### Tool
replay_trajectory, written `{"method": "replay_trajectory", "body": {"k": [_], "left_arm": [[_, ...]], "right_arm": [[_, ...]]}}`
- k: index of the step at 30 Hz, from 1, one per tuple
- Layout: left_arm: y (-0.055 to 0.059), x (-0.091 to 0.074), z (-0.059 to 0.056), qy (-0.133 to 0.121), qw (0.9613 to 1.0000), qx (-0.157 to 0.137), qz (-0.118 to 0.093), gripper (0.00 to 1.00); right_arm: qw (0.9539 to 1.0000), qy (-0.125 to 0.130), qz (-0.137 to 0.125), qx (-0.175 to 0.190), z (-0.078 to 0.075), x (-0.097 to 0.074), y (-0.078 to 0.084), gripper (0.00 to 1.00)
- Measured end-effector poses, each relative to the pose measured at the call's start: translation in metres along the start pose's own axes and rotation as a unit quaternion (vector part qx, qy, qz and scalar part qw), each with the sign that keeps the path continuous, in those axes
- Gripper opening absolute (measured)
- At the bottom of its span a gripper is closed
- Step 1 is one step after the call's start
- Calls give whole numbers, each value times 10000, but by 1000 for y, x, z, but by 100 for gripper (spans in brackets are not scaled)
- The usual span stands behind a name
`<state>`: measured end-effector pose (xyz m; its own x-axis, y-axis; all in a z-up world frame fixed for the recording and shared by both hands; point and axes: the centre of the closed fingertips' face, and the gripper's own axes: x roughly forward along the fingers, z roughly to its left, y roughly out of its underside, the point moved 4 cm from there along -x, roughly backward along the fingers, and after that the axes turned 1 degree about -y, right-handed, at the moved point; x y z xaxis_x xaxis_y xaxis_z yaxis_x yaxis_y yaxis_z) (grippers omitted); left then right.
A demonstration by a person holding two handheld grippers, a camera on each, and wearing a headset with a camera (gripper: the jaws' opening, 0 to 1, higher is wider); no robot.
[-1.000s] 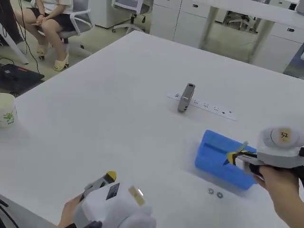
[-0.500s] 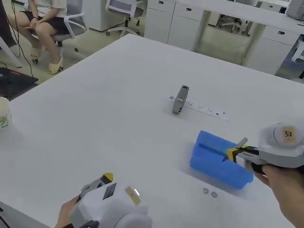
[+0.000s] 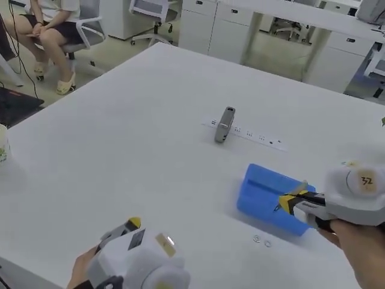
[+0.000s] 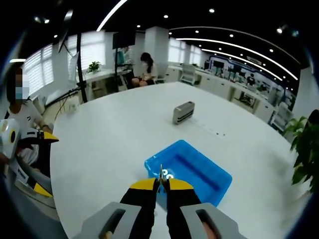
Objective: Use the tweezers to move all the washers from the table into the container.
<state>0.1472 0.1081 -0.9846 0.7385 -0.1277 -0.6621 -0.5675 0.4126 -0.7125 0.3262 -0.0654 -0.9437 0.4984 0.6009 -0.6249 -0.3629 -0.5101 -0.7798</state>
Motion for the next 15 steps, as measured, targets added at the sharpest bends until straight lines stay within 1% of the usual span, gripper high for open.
{"method": "replay_trajectory", "body": {"k": [2, 4, 7, 9, 15], "left_arm": [[1, 0, 0, -1, 10000, 12, 22, 91], [0, 0, 0, -5, 10000, 11, -1, 91], [0, 0, 1, -13, 10000, -11, 5, 91], [-1, -1, 1, -11, 10000, -41, -30, 91], [0, -1, 2, -43, 10000, -55, -23, 91]], "right_arm": [[10000, -43, 7, 49, 3, 1, 3, 3], [9999, -100, 55, 97, 5, 4, 8, 3], [9997, -144, 147, 139, 7, 10, 17, 3], [9992, -211, 261, 206, 10, 15, 24, 3], [9980, -287, 312, 470, 14, 23, 31, 3]]}}
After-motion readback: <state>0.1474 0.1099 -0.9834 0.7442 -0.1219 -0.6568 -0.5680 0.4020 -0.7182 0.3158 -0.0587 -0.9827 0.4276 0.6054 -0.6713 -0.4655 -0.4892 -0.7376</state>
